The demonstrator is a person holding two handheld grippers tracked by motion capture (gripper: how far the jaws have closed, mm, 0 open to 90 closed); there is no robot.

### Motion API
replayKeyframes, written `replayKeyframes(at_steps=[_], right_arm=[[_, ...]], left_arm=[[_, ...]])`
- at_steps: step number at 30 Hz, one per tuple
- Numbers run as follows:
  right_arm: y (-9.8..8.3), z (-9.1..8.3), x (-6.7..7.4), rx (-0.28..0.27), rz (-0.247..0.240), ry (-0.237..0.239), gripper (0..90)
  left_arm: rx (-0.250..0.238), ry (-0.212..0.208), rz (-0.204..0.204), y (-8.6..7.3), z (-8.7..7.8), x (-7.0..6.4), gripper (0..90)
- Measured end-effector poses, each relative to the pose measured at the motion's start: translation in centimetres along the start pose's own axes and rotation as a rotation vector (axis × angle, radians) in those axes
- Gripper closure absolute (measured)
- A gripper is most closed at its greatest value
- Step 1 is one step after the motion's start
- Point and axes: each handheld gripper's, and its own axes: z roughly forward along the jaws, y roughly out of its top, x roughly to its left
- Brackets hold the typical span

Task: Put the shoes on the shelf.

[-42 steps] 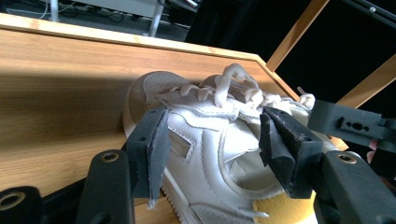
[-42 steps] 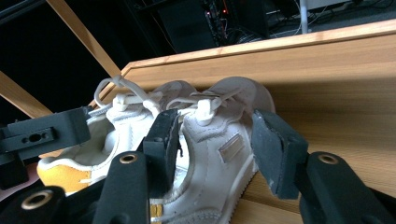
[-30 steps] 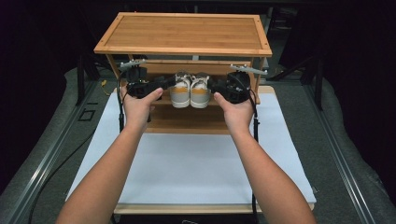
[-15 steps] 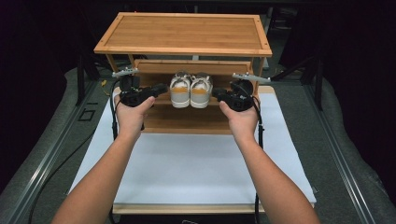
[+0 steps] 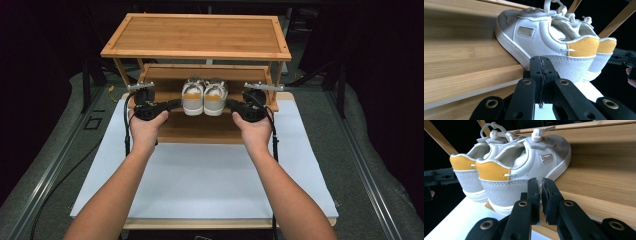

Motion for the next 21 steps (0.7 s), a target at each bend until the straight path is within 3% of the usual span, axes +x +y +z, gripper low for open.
replayKeyframes(at_steps=[1, 3, 5, 15, 21], right_arm=[[-0.1, 0.1, 0.1, -0.010, -0.002, -0.015, 85.3], [-0.1, 0.3, 0.2, -0.007, -0.001, -0.001, 86.0], [0.0, 0.3, 0.3, 0.003, -0.001, 0.010, 88.9], [0.2, 0.8, 0.7, -0.008, -0.009, -0.035, 90.0], [0.4, 1.2, 0.4, -0.020, 0.001, -0.042, 90.0]], left_arm=[[-0.002, 0.000, -0.001, 0.0, 0.1, 0.0, 89.8], [-0.007, -0.009, -0.017, 0.0, 0.3, 0.0, 89.8], [-0.006, -0.002, -0.005, 0.1, 0.4, -0.2, 89.9], [0.002, 0.008, 0.011, 0.4, 0.9, -0.1, 90.0], [-0.005, -0.005, -0.009, 0.6, 1.3, 0.3, 90.0]])
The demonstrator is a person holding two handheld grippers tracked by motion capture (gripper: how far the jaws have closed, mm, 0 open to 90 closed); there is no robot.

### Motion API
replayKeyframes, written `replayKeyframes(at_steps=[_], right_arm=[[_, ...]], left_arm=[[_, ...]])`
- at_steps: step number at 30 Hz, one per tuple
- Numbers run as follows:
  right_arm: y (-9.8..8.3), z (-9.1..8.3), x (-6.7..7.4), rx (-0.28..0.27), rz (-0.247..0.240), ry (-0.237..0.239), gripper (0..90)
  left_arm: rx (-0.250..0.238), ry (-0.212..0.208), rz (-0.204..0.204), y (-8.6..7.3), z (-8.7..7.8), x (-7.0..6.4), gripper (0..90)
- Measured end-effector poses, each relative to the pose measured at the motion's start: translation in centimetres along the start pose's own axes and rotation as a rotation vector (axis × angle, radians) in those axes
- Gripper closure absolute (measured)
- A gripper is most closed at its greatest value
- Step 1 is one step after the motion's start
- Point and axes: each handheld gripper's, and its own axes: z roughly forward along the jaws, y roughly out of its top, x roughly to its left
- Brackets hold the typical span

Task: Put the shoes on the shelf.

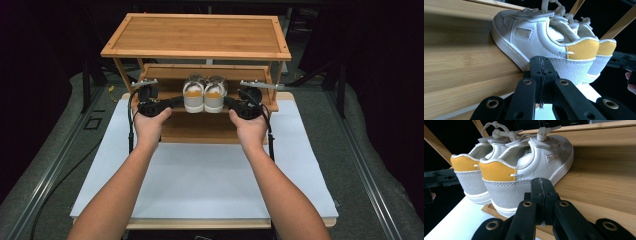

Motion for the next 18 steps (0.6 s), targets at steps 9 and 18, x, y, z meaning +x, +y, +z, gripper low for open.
replayKeyframes(at_steps=[9, 18], right_arm=[[0.2, 0.5, 0.0, 0.001, -0.005, -0.019, 90.0], [0.7, 1.2, -0.4, -0.006, 0.014, -0.023, 90.0]], left_arm=[[0.014, 0.031, 0.010, 0.7, 0.6, 0.1, 90.0], [0.012, 0.053, 0.001, 1.1, 1.2, 0.3, 90.0]])
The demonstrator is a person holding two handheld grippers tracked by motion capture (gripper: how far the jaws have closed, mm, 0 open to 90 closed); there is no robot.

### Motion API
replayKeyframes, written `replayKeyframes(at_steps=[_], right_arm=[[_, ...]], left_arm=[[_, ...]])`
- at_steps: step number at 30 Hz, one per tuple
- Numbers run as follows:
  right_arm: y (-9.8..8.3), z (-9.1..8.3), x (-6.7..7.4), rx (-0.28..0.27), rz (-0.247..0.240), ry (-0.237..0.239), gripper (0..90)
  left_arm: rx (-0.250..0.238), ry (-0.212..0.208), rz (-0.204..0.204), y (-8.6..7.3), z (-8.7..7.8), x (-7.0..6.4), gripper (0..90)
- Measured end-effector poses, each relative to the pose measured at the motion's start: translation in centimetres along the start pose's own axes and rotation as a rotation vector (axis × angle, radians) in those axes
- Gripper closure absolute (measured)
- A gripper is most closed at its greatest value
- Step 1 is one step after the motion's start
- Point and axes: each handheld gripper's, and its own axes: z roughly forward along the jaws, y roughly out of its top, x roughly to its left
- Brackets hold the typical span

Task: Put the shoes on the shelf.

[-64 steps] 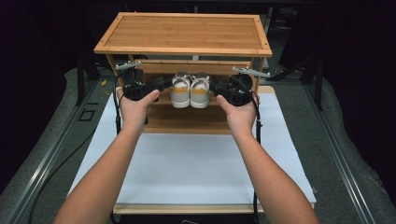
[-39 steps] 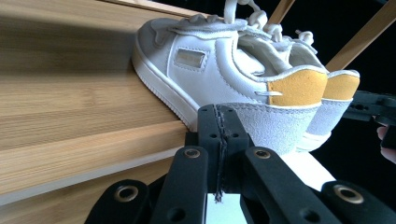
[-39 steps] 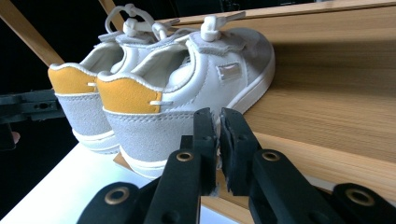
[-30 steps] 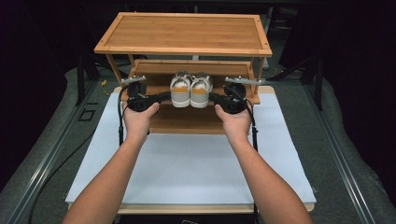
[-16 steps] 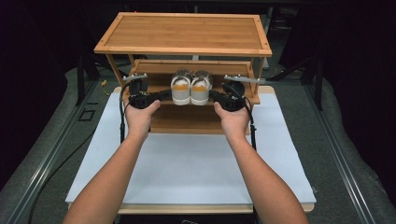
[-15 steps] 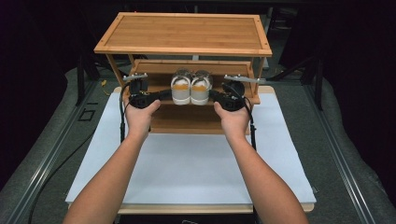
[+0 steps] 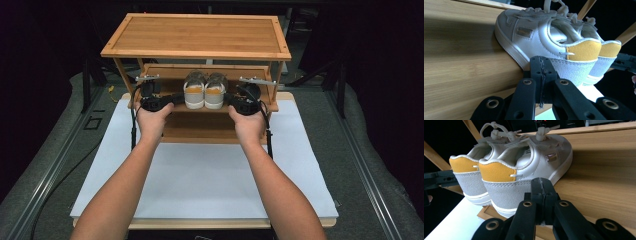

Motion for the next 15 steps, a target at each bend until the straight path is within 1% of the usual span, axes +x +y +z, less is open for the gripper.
replayKeyframes(at_steps=[2, 6, 8, 9, 11, 12, 14, 15], right_arm=[[0.1, 0.1, -0.2, 0.006, 0.006, 0.011, 90.0], [0.1, 0.5, -0.2, -0.015, 0.013, -0.010, 90.0], [0.2, 0.6, -0.2, -0.005, 0.008, -0.013, 90.0], [0.3, 0.8, -0.2, -0.016, 0.011, -0.020, 90.0], [0.4, 0.9, -0.3, -0.002, 0.008, -0.015, 90.0], [0.5, 1.1, -0.4, -0.003, 0.010, -0.029, 90.0], [0.7, 1.3, -0.4, -0.001, 0.011, -0.034, 90.0], [0.7, 1.3, -0.4, -0.001, 0.011, -0.034, 90.0]], left_arm=[[-0.001, 0.006, 0.000, 0.1, 0.2, 0.0, 90.0], [-0.005, 0.016, 0.002, 0.3, 0.6, 0.0, 90.0], [-0.008, 0.020, -0.005, 0.4, 0.8, 0.0, 90.0], [-0.009, 0.025, -0.001, 0.4, 0.9, 0.0, 90.0], [-0.011, 0.032, -0.002, 0.4, 1.0, 0.1, 90.0], [-0.016, 0.035, -0.001, 0.4, 1.1, 0.1, 90.0], [-0.018, 0.052, 0.004, 0.6, 1.3, -0.1, 90.0], [-0.018, 0.064, 0.012, 0.6, 1.4, -0.2, 90.0]])
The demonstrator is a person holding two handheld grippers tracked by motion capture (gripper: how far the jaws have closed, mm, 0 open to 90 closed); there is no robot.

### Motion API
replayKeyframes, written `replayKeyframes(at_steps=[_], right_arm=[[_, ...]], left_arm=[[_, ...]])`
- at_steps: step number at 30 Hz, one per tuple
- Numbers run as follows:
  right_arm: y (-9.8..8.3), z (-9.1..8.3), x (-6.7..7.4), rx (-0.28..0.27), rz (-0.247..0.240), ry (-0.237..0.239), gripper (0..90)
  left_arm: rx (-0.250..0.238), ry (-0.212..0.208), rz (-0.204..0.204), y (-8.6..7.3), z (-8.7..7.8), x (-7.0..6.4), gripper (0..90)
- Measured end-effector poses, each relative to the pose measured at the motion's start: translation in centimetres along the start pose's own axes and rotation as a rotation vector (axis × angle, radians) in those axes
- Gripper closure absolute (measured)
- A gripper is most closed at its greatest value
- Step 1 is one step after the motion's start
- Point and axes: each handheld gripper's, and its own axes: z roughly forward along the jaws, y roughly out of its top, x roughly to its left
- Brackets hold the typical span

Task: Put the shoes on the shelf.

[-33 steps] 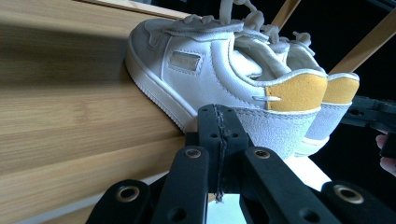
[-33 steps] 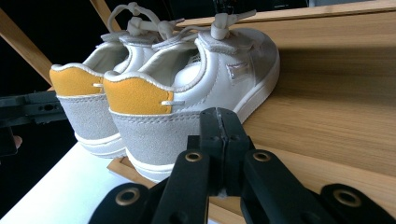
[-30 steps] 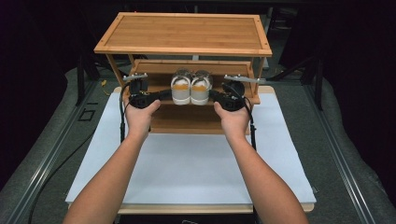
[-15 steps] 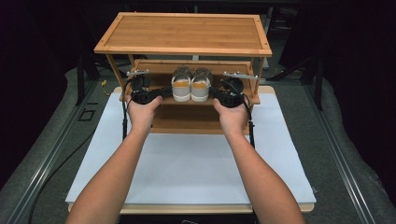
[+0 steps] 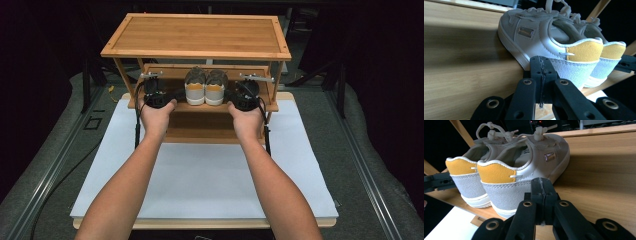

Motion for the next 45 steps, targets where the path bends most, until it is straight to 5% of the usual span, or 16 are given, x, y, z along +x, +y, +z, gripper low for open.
replayKeyframes(at_steps=[6, 20, 22, 25, 30, 45], right_arm=[[0.3, 0.8, 0.1, -0.017, -0.011, -0.044, 90.0], [0.3, 1.3, -0.5, -0.017, 0.009, -0.032, 88.0], [0.3, 0.9, -0.2, 0.010, -0.017, -0.044, 86.4], [0.2, 0.5, 0.3, 0.011, -0.083, -0.043, 85.9], [0.2, -0.4, 0.9, 0.002, -0.082, -0.023, 85.6], [0.0, -3.8, 2.4, -0.036, -0.092, 0.020, 84.3]], left_arm=[[-0.011, 0.014, 0.005, 0.1, 0.6, 0.0, 90.0], [-0.011, -0.002, -0.017, 0.0, 1.1, 0.5, 89.9], [-0.009, -0.012, -0.015, 0.0, 1.0, 0.5, 89.8], [-0.001, -0.020, -0.003, -0.2, 0.5, 0.3, 89.6], [-0.008, -0.038, 0.021, -0.2, -0.6, -0.4, 89.6], [-0.028, -0.065, 0.012, -0.7, -4.5, -0.6, 88.7]])
